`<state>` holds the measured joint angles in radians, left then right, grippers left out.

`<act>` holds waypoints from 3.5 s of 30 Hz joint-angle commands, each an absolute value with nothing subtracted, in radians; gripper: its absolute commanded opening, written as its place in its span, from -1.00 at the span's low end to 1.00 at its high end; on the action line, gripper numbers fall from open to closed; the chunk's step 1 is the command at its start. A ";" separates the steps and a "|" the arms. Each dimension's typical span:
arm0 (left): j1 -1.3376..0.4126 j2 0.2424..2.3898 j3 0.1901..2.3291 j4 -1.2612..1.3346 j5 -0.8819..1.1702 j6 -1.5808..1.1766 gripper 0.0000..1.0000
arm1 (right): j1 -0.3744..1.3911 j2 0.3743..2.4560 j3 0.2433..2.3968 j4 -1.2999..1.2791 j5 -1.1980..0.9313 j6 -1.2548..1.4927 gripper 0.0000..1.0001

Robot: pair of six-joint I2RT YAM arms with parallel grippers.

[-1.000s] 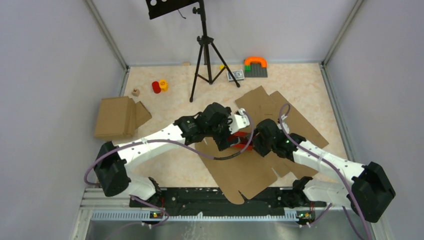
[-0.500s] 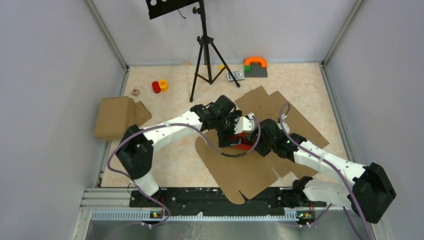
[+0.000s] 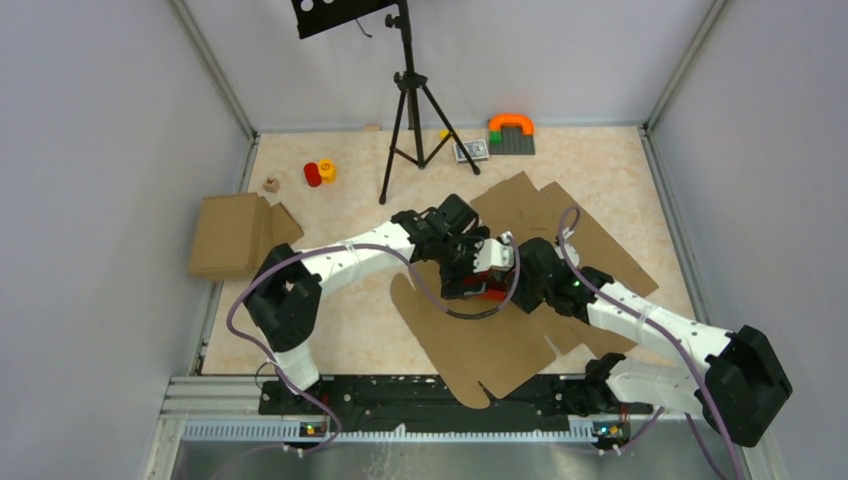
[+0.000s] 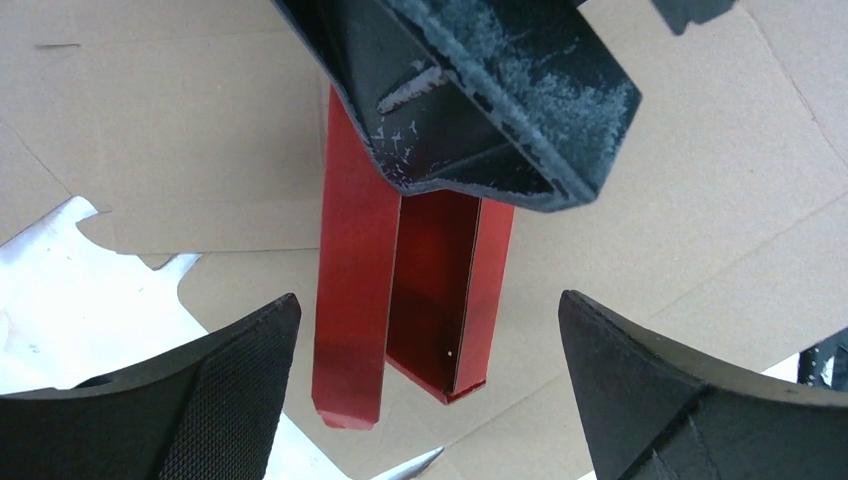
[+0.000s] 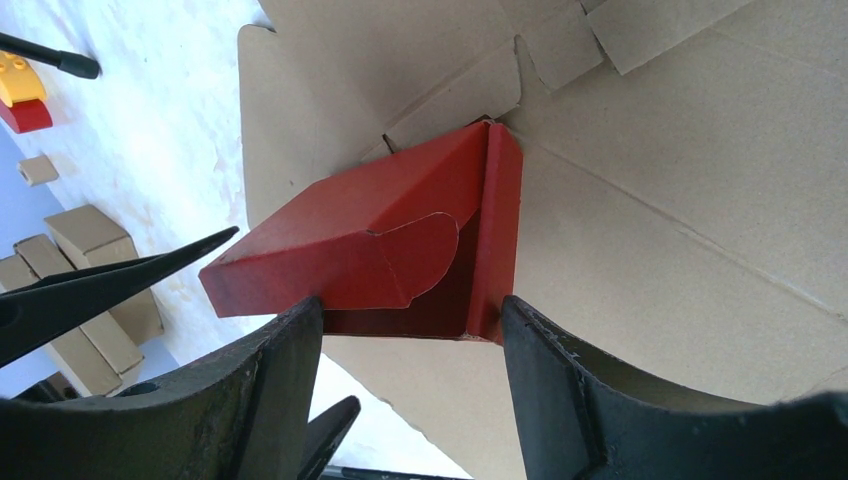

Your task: Fold the paper box

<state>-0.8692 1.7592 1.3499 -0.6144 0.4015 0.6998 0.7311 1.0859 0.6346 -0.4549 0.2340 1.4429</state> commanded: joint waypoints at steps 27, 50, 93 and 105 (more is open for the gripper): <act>-1.017 1.692 1.111 -0.356 0.158 0.550 -0.17 | 0.738 0.783 0.522 -0.397 0.328 1.193 0.50; -1.103 1.875 1.158 -0.459 0.174 0.410 0.18 | 0.727 0.795 0.423 -0.331 0.298 0.901 0.11; -1.055 1.668 0.984 -0.243 0.355 0.076 0.52 | 0.564 1.013 0.475 -0.059 -0.118 0.621 0.10; -1.055 1.654 0.973 -0.213 0.339 0.047 0.54 | 0.565 1.223 0.452 0.024 -0.220 0.600 -0.29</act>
